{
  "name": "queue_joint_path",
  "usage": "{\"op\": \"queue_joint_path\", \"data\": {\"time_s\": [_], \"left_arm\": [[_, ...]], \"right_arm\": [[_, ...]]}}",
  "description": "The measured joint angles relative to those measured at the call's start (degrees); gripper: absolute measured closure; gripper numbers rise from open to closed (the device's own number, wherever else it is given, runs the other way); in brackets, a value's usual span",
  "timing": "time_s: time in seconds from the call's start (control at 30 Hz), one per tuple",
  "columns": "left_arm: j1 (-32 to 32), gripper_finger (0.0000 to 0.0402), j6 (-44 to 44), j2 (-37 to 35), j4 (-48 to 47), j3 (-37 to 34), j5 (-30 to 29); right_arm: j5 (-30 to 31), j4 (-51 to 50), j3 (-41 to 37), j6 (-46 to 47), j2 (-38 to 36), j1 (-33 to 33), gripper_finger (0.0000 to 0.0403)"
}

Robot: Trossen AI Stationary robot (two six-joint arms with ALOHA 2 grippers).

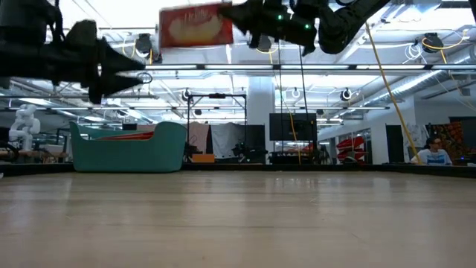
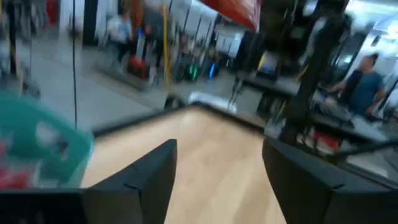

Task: Sort popcorn bags into baskets
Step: Put the red popcorn bag into the green bin

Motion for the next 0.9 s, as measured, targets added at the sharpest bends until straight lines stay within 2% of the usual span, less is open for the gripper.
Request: {"op": "queue_joint_path", "data": {"time_s": [0.17, 0.43, 0.63, 0.77, 0.9], "left_arm": [[-1.23, 0.0173, 8.26, 6.11, 14.76, 0.47, -0.17], [-1.07, 0.0137, 11.12, 12.79, 28.09, 0.63, -0.32], [-1.00, 0.0137, 10.63, 17.20, 29.62, 5.14, 2.68], [-0.55, 0.0161, 10.70, 21.44, 29.55, 9.07, 3.19], [1.50, 0.0197, 10.57, 23.48, 30.13, 10.02, 3.17]], "right_arm": [[2.32, 7.38, 0.04, 1.74, 1.60, 2.32, 0.0403], [4.30, 16.35, 0.26, 2.35, 5.73, 5.00, 0.0403], [4.33, 17.39, 2.73, 3.36, 7.00, 5.34, 0.0403], [4.18, 15.05, 3.78, 2.96, 7.40, 5.53, 0.0403], [3.94, 14.70, 3.85, 2.40, 7.37, 5.66, 0.0403]]}}
